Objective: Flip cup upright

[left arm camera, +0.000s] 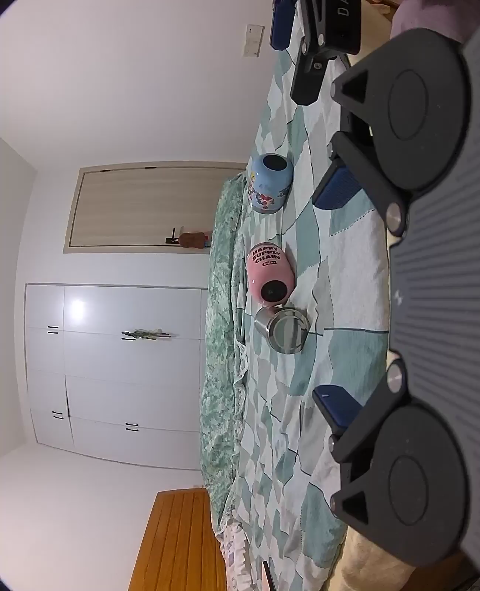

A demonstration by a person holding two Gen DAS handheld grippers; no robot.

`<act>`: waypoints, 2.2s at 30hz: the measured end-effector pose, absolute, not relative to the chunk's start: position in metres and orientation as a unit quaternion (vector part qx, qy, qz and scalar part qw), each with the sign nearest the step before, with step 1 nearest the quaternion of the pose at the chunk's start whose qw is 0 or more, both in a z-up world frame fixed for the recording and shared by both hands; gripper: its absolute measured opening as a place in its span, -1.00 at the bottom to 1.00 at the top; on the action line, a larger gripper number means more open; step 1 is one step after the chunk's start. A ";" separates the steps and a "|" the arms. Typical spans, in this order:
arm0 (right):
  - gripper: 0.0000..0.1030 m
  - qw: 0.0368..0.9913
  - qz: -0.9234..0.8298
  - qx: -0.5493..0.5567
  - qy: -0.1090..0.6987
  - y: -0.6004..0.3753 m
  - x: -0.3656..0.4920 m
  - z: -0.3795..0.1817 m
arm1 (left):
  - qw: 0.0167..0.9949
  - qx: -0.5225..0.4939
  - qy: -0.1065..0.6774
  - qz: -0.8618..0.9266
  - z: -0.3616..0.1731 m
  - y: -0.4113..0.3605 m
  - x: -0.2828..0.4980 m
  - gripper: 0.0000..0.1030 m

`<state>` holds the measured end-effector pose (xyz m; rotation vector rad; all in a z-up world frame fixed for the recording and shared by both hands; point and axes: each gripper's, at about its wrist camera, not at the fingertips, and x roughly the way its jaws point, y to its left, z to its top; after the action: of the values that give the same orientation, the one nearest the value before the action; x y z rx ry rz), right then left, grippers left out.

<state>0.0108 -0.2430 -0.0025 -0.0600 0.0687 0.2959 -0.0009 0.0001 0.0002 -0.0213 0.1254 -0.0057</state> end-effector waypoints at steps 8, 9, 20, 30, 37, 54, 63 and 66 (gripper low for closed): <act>1.00 0.988 0.147 -0.029 0.032 -0.243 0.011 -0.003 | 0.998 -0.011 0.065 -0.002 0.000 0.000 0.001 1.00; 1.00 0.988 0.147 -0.029 0.032 -0.243 0.011 -0.003 | 0.998 -0.011 0.065 -0.002 0.000 0.000 0.001 1.00; 1.00 0.988 0.147 -0.029 0.032 -0.243 0.011 -0.003 | 0.998 -0.012 0.063 -0.003 0.001 -0.002 -0.001 1.00; 1.00 0.988 0.147 -0.029 0.031 -0.243 0.011 -0.003 | 0.998 -0.012 0.062 -0.002 0.003 -0.002 -0.004 1.00; 1.00 0.988 0.147 -0.029 0.031 -0.243 0.011 -0.003 | 0.998 -0.013 0.062 -0.003 0.003 -0.003 -0.004 1.00; 1.00 0.988 0.147 -0.030 0.031 -0.243 0.011 -0.002 | 0.998 -0.015 0.062 -0.003 0.002 -0.002 -0.004 1.00; 1.00 0.988 0.147 -0.030 0.031 -0.243 0.010 -0.002 | 0.998 -0.015 0.062 -0.003 0.002 -0.002 -0.004 1.00; 1.00 0.988 0.147 -0.030 0.031 -0.243 0.010 -0.003 | 0.998 -0.015 0.062 -0.004 0.002 -0.002 -0.004 1.00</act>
<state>0.0103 -0.2427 -0.0026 -0.0602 0.0613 0.2954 -0.0036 -0.0016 0.0023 -0.0308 0.1233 -0.0074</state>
